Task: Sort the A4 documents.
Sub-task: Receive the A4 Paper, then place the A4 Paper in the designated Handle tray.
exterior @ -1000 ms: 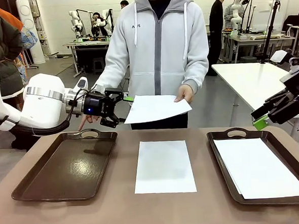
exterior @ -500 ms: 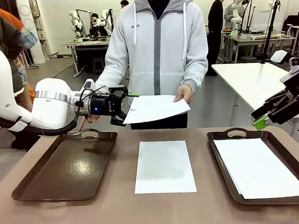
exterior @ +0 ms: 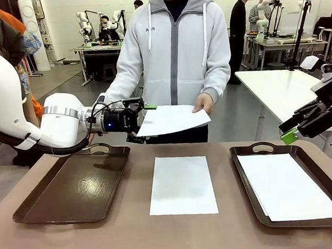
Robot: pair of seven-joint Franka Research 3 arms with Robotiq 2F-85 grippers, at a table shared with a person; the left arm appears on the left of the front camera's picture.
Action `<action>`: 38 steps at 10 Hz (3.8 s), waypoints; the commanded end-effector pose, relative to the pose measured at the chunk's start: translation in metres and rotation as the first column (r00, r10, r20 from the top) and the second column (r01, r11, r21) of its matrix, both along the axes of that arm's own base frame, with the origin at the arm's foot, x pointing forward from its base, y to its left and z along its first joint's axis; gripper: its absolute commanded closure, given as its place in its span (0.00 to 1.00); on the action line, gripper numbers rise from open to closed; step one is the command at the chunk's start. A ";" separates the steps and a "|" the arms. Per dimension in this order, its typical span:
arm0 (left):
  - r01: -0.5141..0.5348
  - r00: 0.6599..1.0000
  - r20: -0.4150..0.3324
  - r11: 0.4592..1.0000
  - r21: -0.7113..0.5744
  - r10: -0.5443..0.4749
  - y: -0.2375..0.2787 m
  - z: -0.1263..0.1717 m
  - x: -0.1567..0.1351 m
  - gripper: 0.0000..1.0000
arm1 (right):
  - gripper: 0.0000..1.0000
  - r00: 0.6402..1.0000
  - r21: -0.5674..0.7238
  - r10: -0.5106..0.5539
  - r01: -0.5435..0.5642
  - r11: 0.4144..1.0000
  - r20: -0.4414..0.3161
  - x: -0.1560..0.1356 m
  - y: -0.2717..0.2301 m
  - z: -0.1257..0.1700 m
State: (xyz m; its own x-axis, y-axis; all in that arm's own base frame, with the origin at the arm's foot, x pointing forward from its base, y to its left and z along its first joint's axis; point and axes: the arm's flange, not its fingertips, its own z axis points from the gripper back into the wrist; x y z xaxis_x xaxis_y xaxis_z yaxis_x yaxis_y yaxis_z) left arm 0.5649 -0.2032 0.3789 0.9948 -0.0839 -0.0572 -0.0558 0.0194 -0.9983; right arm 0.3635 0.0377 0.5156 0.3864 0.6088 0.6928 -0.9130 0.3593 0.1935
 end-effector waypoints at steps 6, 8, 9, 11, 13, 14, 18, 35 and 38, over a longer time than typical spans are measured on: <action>0.023 0.999 0.023 0.999 -0.024 -0.022 0.000 0.006 0.002 0.36 | 0.00 1.000 -0.003 0.006 -0.006 1.000 -0.004 -0.001 0.001 -0.001; 0.012 1.000 0.016 1.000 -0.004 -0.012 0.001 0.007 0.001 0.56 | 0.00 1.000 -0.003 0.006 -0.006 1.000 -0.004 -0.001 0.001 -0.001; 0.012 1.000 0.019 1.000 -0.005 -0.012 0.000 0.007 0.001 0.62 | 0.00 1.000 -0.003 0.006 -0.006 1.000 -0.004 -0.001 0.001 -0.001; 0.007 1.000 0.019 1.000 -0.007 -0.007 0.000 0.006 0.001 0.82 | 0.00 1.000 -0.003 0.006 -0.006 1.000 -0.004 -0.001 0.001 -0.001; 0.003 1.000 0.025 1.000 -0.006 -0.003 0.000 0.007 0.004 1.00 | 0.00 1.000 -0.003 0.006 -0.006 1.000 -0.004 -0.001 0.001 -0.001; 0.004 1.000 0.025 1.000 -0.007 -0.004 0.000 0.007 0.004 1.00 | 0.00 1.000 -0.003 0.006 -0.006 1.000 -0.004 -0.001 0.001 -0.001; -0.004 1.000 0.026 1.000 -0.001 0.004 0.000 0.006 0.005 1.00 | 0.00 1.000 -0.003 0.006 -0.006 1.000 -0.004 -0.001 0.001 -0.001; 0.005 1.000 0.015 1.000 -0.003 -0.005 0.001 0.004 0.002 1.00 | 0.00 1.000 -0.003 0.006 -0.006 1.000 -0.004 -0.001 0.001 -0.001; 0.005 1.000 0.018 1.000 -0.003 -0.005 0.001 0.004 0.002 0.99 | 0.00 1.000 -0.003 0.006 -0.006 1.000 -0.004 -0.001 0.001 -0.001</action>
